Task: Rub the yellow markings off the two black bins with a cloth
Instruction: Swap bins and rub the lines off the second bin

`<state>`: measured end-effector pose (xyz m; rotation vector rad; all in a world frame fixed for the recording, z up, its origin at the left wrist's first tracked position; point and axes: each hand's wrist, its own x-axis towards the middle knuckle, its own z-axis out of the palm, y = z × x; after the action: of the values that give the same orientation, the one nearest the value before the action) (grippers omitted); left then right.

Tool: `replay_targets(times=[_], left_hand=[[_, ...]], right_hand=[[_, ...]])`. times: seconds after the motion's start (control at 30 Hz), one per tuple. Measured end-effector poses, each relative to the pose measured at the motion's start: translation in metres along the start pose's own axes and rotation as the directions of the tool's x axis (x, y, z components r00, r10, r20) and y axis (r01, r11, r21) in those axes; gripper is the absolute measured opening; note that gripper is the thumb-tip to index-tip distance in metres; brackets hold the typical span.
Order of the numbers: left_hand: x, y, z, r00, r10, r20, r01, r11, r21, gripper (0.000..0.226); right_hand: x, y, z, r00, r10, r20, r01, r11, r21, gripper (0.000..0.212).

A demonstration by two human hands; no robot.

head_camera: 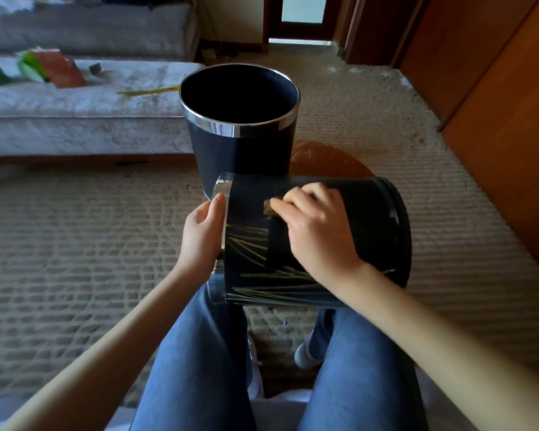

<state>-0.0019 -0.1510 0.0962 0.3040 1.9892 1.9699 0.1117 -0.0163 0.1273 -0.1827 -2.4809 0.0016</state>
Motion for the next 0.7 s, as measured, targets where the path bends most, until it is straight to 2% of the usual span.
replay_targets(times=[0.07,0.2,0.3,0.43,0.5,0.57,0.7], left_hand=[[0.001,0.001,0.0,1.0,-0.002,-0.009,0.002,1.0,-0.006,0.037],[0.002,-0.002,-0.001,1.0,0.005,-0.009,-0.005,1.0,0.0,0.037],[0.001,-0.005,-0.003,1.0,-0.017,-0.017,0.016,0.999,-0.028,0.039],[-0.003,0.0,-0.005,0.999,-0.046,-0.018,0.044,0.996,-0.079,0.063],[-0.003,-0.001,-0.005,0.997,-0.066,-0.027,0.063,0.994,-0.093,0.057],[-0.003,-0.002,-0.005,0.996,-0.079,-0.036,0.076,0.993,-0.089,0.048],[-0.003,-0.001,-0.004,0.997,-0.07,-0.042,0.066,0.994,-0.088,0.055]], right_hand=[[-0.028,-0.02,-0.003,0.996,-0.088,-0.027,0.089,0.994,0.069,0.025],[-0.054,-0.032,-0.003,0.961,-0.276,-0.023,0.277,0.96,0.033,0.019],[-0.019,-0.018,0.002,0.982,-0.178,-0.065,0.18,0.983,0.039,0.024],[0.042,0.003,0.017,0.997,0.058,0.059,-0.056,0.998,-0.04,0.028],[0.046,0.001,0.018,0.987,0.14,0.079,-0.139,0.99,-0.018,0.028],[0.03,-0.017,0.015,0.992,0.116,0.045,-0.117,0.993,0.028,0.03],[-0.025,-0.055,0.012,0.996,-0.086,0.004,0.085,0.992,0.096,0.02]])
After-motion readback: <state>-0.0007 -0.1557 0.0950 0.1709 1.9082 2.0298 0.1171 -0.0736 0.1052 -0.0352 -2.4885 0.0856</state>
